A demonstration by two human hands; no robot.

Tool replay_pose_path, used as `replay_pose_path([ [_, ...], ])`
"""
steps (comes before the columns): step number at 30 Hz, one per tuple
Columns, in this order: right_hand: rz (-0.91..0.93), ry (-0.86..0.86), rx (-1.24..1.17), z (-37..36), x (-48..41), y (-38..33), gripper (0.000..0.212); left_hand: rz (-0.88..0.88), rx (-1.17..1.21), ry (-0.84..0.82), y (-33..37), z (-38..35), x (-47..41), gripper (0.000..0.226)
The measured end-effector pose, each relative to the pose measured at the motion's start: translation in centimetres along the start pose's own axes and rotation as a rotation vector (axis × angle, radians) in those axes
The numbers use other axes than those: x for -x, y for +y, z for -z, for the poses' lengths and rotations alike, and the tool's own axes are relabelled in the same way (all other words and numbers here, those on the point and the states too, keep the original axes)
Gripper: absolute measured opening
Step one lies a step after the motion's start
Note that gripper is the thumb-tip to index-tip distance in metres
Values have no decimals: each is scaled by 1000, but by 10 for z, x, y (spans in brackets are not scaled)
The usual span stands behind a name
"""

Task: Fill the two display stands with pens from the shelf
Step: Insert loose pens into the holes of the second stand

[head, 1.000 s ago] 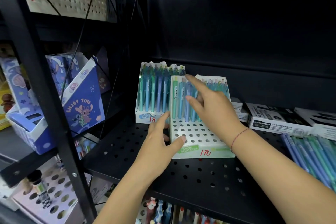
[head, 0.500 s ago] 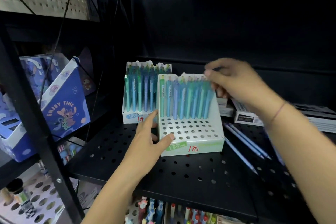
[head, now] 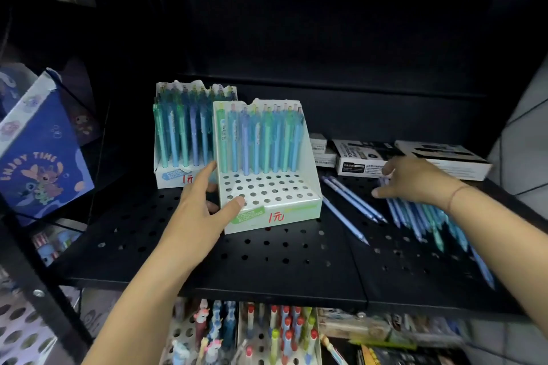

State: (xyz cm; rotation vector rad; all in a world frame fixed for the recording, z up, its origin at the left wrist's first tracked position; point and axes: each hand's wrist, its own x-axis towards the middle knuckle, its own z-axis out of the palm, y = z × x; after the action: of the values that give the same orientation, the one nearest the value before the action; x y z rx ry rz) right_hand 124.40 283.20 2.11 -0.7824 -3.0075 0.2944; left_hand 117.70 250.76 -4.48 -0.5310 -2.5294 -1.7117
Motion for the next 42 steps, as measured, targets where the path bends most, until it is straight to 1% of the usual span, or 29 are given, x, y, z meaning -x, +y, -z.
replay_pose_path([
  [3,45,-56,-7,-6,-1,-9,67,-3,-3,7,0,0,0,75],
  [5,67,-63,-76,-10,-4,-12,64,-2,-4,11,1,0,1,75],
  [7,80,-63,-188,-12,-5,-16,54,2,0,13,3,-1,2,74],
  [8,88,-69,-219,-12,-4,-19,48,3,3,12,3,-1,2,74],
  [9,97,-77,-215,-12,-5,-22,46,1,9,10,2,-1,2,74],
  [12,102,-133,-129,-11,-3,-34,60,-3,21,4,1,0,1,74],
  [16,133,-254,-54,-16,-2,-44,70,1,36,0,-1,0,1,74],
  [20,157,-306,-25,-14,-8,-46,56,3,34,3,-1,0,0,75],
  [23,116,-365,-44,-8,-10,-45,67,5,30,6,0,-1,0,74],
  [24,114,-395,-30,-6,-11,-45,63,6,30,6,0,-1,0,74],
  [26,114,-439,4,-2,-12,-45,44,6,31,6,-1,0,0,74],
  [27,111,-448,19,0,-12,-46,38,5,30,6,-1,0,0,74],
  [28,110,-455,37,1,-12,-47,38,3,29,6,-2,0,0,74],
  [30,115,-455,62,1,-11,-50,44,-2,27,7,-2,0,0,74],
  [35,146,-452,82,1,-12,-53,43,-5,26,7,-3,0,0,74],
  [39,154,-471,41,0,-12,-52,43,-7,41,6,-3,0,0,74],
  [42,164,-445,8,-1,-10,-52,39,-6,42,7,-3,0,0,74],
])
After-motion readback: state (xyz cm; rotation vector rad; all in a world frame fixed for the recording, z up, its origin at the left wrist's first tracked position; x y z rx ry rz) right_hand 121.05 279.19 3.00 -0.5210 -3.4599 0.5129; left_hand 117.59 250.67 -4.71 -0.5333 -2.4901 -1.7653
